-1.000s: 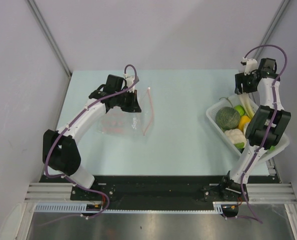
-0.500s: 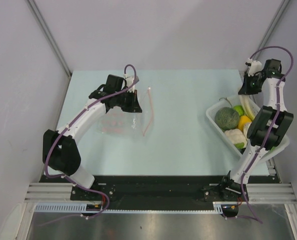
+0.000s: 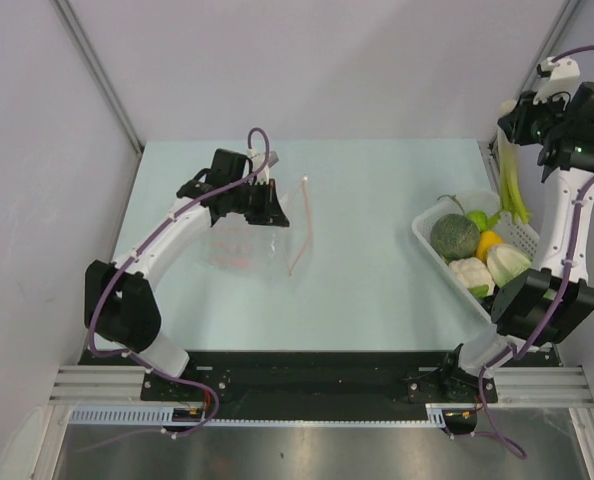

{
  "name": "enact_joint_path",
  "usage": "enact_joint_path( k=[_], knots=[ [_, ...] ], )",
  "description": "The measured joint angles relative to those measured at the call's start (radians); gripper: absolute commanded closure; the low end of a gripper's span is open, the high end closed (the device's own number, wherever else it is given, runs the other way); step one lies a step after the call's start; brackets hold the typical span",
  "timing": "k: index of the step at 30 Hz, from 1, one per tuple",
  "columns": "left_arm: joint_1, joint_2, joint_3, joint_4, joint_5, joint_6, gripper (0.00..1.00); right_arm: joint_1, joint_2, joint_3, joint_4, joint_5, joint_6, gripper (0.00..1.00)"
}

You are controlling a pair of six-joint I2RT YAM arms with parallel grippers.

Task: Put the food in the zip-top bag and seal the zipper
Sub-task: Pick up the fake vegetable from the bin, then place the fake vegetable in the zipper food storage bag.

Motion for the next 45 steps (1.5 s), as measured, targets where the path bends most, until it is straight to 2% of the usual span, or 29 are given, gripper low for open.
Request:
enact_joint_path(
  k=[6,9,16,20,25,35,38,45],
  knots=[
    [0.000,-0.016,0.000,0.011,0.056,-0.029,1.00,0.007,-0.105,-0.042,0.181,-0.076,0.150,1.00],
    [0.000,-0.023,0.003,0.029,0.105,-0.054,1.00,0.049,-0.141,-0.053,0.266,-0.101,0.240,1.00],
    [0.006,-0.024,0.030,0.079,0.223,-0.137,1.00,0.272,-0.223,-0.072,0.457,-0.163,0.460,1.00],
    [0.029,-0.024,0.032,0.129,0.294,-0.208,1.00,0.383,-0.277,-0.093,0.533,-0.160,0.522,1.00],
    [0.068,-0.024,0.032,0.185,0.353,-0.282,1.00,0.564,-0.320,-0.100,0.573,-0.143,0.526,1.00],
    [0.095,-0.024,0.032,0.246,0.397,-0.350,1.00,0.769,-0.326,-0.043,0.579,-0.085,0.575,1.00],
    [0.098,-0.024,0.032,0.254,0.397,-0.359,1.00,0.830,-0.326,-0.041,0.566,-0.047,0.576,1.00],
    [0.101,-0.024,0.022,0.271,0.370,-0.365,1.00,0.966,-0.325,-0.046,0.496,0.154,0.556,1.00]
  ],
)
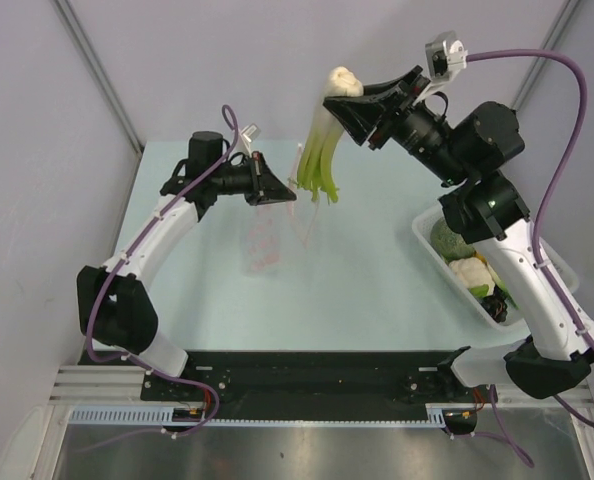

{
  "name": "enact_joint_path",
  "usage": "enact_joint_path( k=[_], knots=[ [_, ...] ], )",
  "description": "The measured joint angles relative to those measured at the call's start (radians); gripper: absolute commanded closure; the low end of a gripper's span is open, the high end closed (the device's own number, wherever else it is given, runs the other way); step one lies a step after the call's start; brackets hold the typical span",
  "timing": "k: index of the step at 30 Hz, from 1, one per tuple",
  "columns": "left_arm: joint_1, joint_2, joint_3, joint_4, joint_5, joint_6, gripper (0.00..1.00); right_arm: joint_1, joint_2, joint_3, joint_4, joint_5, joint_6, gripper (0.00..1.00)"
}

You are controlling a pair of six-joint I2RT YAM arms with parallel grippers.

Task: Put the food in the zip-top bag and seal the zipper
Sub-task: Place the fake vegetable in the zipper food storage bag.

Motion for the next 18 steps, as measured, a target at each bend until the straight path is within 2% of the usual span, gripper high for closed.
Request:
enact_joint_path(
  k=[11,18],
  knots=[
    [0.000,-0.011,-0.048,0.039,-0.053,-0.035,1.00,0.154,0.005,-0.138,-0.014,0.332,-0.034,1.00],
    [0.003,-0.045,-0.082,0.088,-0.053,-0.064,1.00,0.173,0.049,-0.185,-0.013,0.548,-0.018,1.00]
  ],
)
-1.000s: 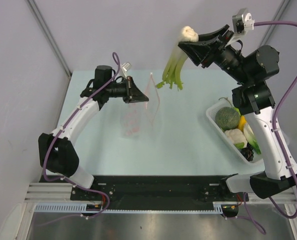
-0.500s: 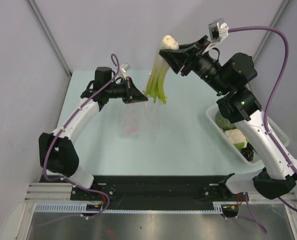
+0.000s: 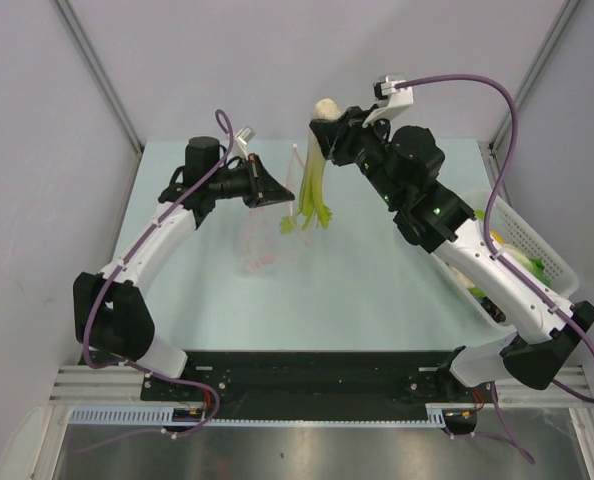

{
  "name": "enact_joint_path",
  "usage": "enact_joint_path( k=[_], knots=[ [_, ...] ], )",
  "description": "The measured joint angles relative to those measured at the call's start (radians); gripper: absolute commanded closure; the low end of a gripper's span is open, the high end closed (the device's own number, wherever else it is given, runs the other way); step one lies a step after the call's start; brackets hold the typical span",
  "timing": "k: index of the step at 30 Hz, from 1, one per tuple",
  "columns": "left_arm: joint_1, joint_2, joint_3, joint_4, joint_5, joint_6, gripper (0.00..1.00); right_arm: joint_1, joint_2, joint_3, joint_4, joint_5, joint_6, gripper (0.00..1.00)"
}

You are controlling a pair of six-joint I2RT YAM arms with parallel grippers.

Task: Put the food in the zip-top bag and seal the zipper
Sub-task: Place the fake vegetable in the zipper food storage bag.

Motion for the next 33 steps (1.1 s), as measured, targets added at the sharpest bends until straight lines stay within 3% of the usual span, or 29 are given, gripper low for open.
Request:
enact_joint_path(
  k=[4,16,33],
  knots=[
    [0.000,-0.001,-0.005,0.015,-0.008,0.000,1.00,0.000,0.019,0.010,-0.001,0.063,0.041,1.00],
    [0.001,-0.001,-0.047,0.007,-0.068,0.056,1.00,0.001,0.083,0.180,-0.056,0.060,0.111,1.00],
    [0.001,-0.025,-0.085,0.164,0.024,-0.079,1.00,-0.021,0.146,0.027,0.060,0.056,0.172,1.00]
  ],
)
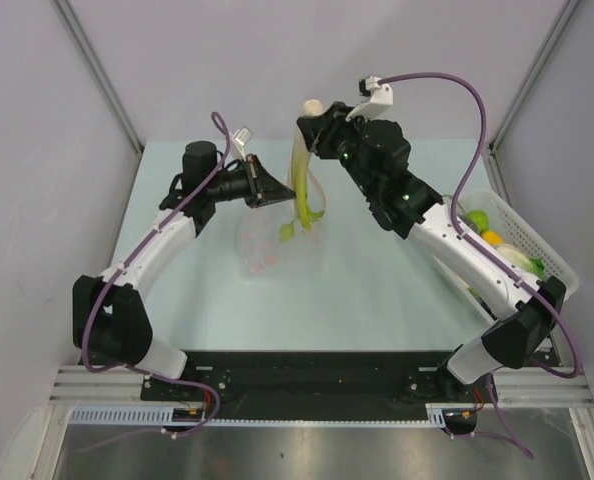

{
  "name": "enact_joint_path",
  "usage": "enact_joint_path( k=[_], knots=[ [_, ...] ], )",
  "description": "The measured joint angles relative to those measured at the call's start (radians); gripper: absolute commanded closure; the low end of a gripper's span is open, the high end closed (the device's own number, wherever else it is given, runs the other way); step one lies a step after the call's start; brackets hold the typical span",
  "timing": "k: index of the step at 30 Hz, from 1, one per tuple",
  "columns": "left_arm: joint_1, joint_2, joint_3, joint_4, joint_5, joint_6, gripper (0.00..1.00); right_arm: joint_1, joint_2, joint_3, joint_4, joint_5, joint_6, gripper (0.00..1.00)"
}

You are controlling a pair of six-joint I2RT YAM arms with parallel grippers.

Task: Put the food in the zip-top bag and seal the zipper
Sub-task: Place the fake vegetable in the zipper food storage bag.

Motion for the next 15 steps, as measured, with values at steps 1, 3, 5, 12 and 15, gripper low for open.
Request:
enact_joint_path(
  k=[1,3,5,12,15],
  knots=[
    [0.000,-0.004,0.000,0.021,0.004,-0.016,1.00,-0.001,0.002,-0.004,0.007,-0.003,0.006,1.00],
    [0.000,-0.014,-0.002,0.070,0.011,-0.049,1.00,-0.001,0.003,-0.009,0.016,-0.006,0.016,1.00],
    [0.003,-0.024,-0.010,0.130,0.019,-0.087,1.00,0.000,0.003,-0.017,0.026,-0.010,0.023,1.00],
    [0.019,-0.036,-0.047,0.327,0.035,-0.211,1.00,-0.010,0.003,-0.040,-0.013,-0.053,0.058,1.00],
    [0.020,-0.037,-0.061,0.394,0.048,-0.244,1.00,-0.018,0.004,-0.040,-0.056,-0.097,0.061,1.00]
  ],
)
